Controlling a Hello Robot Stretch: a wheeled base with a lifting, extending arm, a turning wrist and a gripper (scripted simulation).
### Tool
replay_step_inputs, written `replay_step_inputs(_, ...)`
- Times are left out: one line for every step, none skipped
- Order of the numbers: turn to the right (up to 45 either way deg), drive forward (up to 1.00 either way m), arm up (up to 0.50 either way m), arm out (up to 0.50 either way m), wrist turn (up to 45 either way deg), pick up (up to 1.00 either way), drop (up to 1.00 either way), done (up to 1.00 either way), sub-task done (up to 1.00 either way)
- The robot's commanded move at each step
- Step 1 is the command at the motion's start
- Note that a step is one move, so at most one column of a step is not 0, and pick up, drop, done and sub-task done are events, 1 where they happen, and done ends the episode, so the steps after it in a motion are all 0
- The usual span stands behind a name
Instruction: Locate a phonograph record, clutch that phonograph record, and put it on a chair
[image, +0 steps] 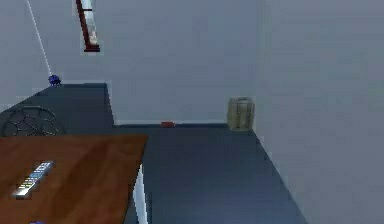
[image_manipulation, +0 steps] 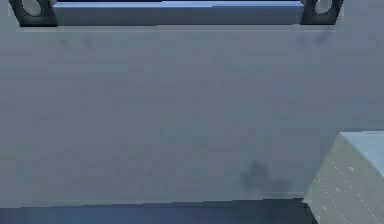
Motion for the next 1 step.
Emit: replay_step_inputs(0.0, 1.0, 0.0, 0.0, 0.0, 0.0, 0.0, 0.0, 0.0)
